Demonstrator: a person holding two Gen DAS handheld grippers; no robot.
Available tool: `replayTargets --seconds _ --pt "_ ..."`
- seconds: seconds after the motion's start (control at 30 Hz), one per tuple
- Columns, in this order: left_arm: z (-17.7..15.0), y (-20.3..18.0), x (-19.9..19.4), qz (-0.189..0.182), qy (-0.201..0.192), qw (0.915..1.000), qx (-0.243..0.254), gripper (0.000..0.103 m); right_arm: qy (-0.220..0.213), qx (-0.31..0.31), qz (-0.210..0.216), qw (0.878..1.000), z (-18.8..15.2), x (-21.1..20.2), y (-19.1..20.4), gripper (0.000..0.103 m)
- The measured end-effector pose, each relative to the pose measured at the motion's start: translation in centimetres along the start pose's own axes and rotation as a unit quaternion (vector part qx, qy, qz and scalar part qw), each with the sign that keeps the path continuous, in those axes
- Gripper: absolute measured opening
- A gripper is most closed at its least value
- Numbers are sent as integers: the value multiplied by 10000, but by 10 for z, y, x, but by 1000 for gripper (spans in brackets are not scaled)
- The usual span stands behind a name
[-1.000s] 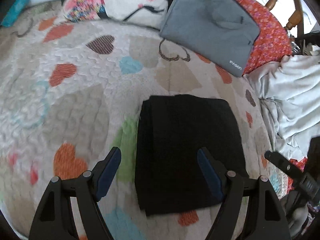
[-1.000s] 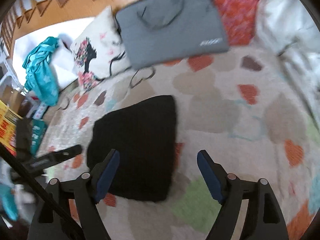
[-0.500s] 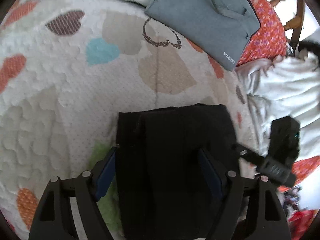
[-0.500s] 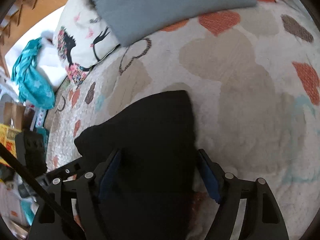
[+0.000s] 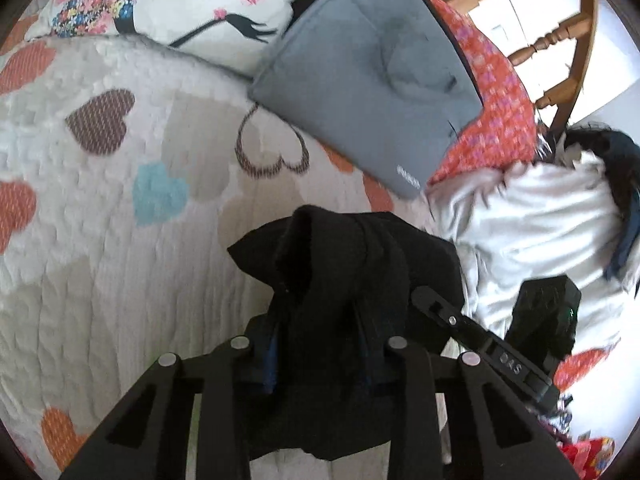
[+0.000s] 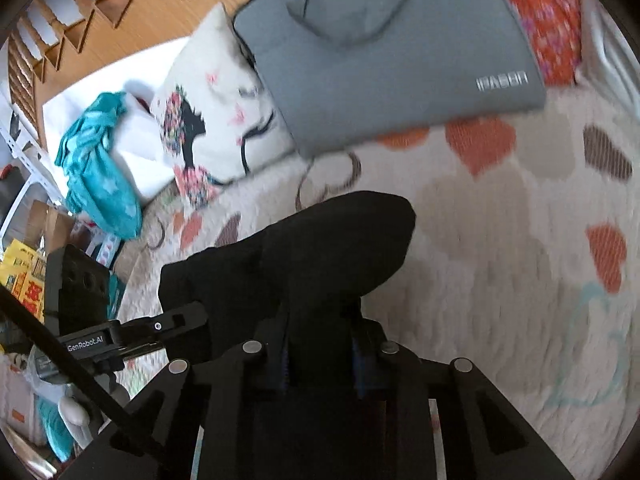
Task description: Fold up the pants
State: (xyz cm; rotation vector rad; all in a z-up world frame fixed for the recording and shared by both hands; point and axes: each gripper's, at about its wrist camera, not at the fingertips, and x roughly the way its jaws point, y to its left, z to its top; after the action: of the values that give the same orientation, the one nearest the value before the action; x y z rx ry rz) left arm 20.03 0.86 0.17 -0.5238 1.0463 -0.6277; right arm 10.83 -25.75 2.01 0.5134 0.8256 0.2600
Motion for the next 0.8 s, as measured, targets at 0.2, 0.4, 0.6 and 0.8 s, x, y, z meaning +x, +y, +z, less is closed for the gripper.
replayTargets --seconds 0.2,0.4,0.6,0.8 --pt "17 25 40 892 35 9957 -237 33 -5 12 -382 9993 12 36 -15 28" --pt "25 40 25 762 10 9944 -735 34 88 200 -844 9962 15 44 -34 45" --pt "23 7 -3 586 -653 9958 -262 35 -505 118 -93 9986 32 21 -15 64" --pt "13 22 47 970 101 9951 -144 42 -21 448 -108 9989 34 64 -39 70"
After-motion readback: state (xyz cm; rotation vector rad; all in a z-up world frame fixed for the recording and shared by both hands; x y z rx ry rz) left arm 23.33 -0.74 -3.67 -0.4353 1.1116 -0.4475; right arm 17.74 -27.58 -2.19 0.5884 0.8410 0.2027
